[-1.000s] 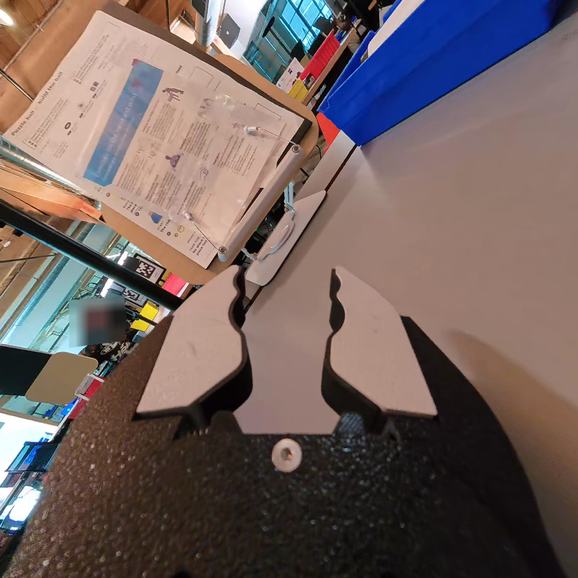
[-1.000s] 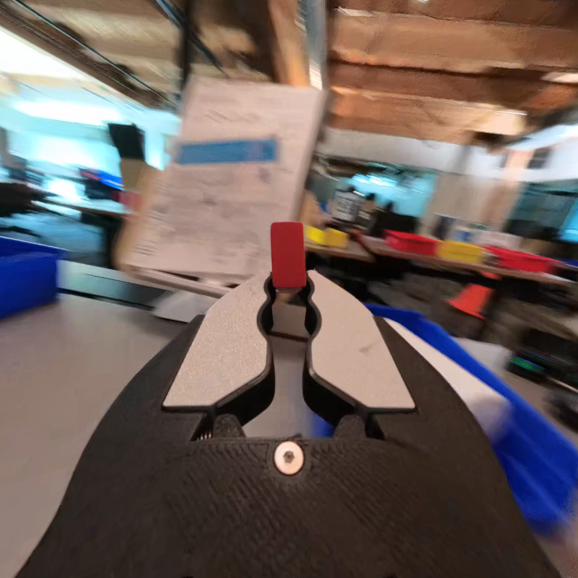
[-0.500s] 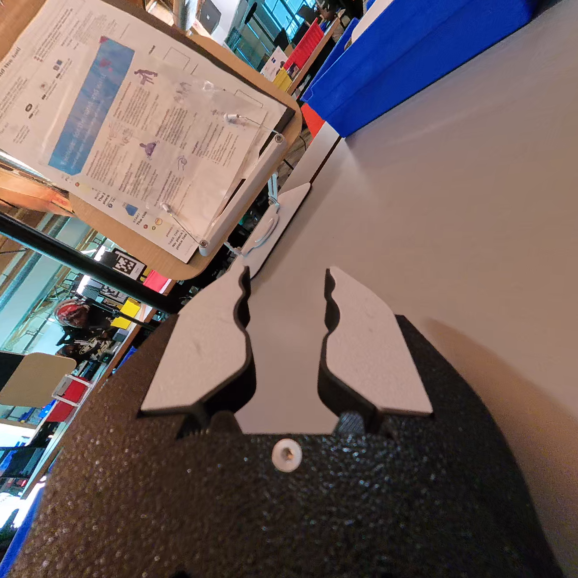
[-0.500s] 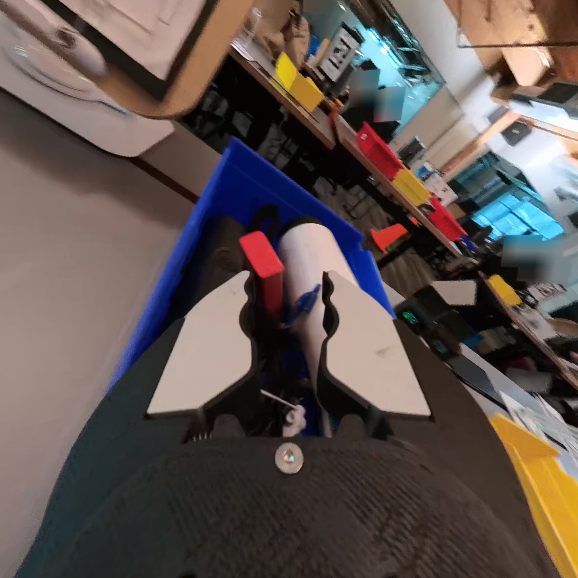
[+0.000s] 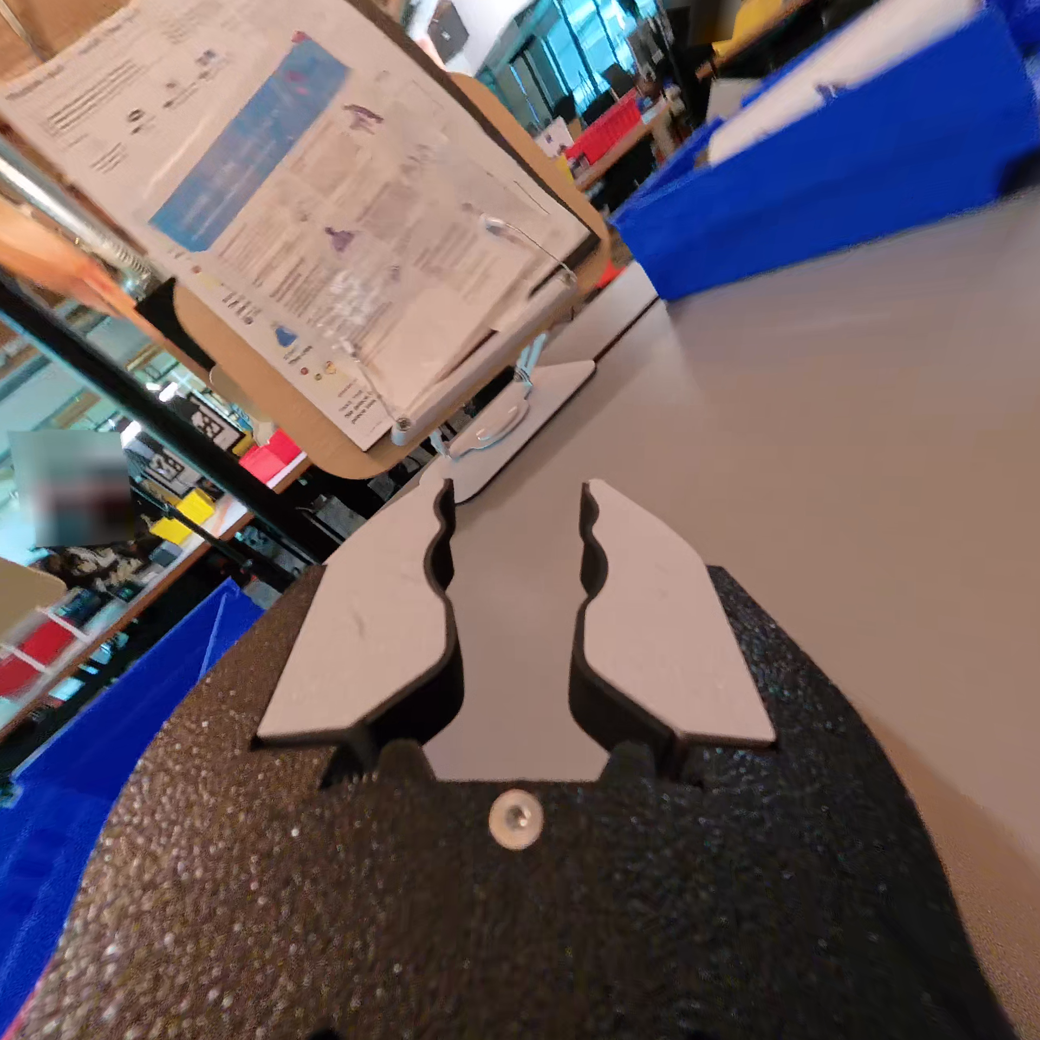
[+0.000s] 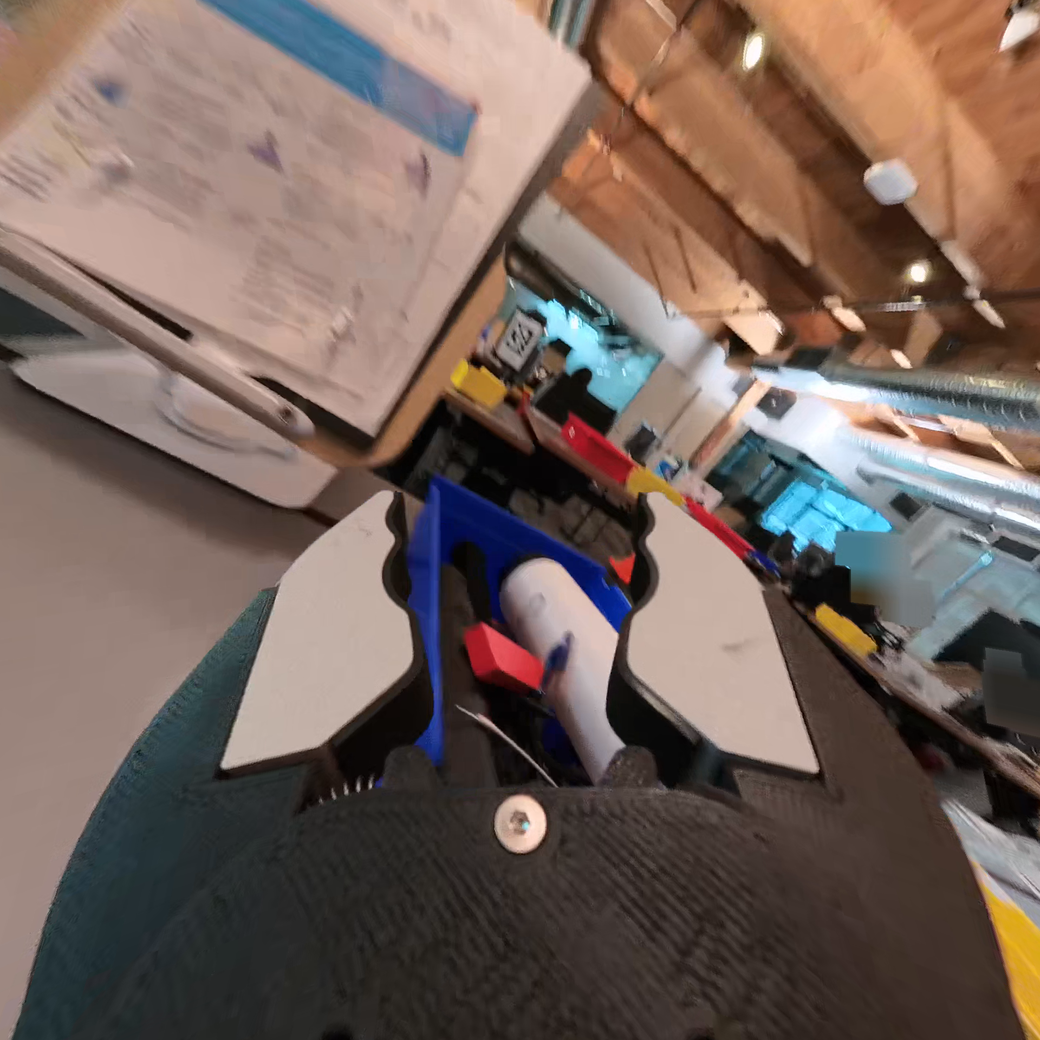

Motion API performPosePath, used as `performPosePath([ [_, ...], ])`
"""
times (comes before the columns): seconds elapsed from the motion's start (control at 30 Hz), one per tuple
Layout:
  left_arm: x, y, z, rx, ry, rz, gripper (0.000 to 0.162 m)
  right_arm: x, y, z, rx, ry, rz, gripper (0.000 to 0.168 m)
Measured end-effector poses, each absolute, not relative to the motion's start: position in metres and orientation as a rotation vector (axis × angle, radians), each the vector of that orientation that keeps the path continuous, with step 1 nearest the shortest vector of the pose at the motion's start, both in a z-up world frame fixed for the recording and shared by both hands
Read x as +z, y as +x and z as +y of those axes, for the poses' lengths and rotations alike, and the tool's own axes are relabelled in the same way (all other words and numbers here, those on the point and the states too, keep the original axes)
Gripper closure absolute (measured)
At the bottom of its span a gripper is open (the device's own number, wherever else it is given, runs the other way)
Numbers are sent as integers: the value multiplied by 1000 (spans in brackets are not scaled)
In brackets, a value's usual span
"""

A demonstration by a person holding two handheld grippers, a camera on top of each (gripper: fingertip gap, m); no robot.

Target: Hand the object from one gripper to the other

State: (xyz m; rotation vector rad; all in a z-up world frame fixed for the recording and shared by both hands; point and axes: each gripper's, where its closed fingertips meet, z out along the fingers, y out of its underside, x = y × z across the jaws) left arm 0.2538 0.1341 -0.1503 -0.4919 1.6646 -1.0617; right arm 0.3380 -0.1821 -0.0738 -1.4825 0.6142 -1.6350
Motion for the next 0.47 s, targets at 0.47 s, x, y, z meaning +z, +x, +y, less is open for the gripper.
performPosePath([
  [0.47,-148,314,376,-771,-1307,1942,85,-145,293,-24,-996,-1631,322,104],
])
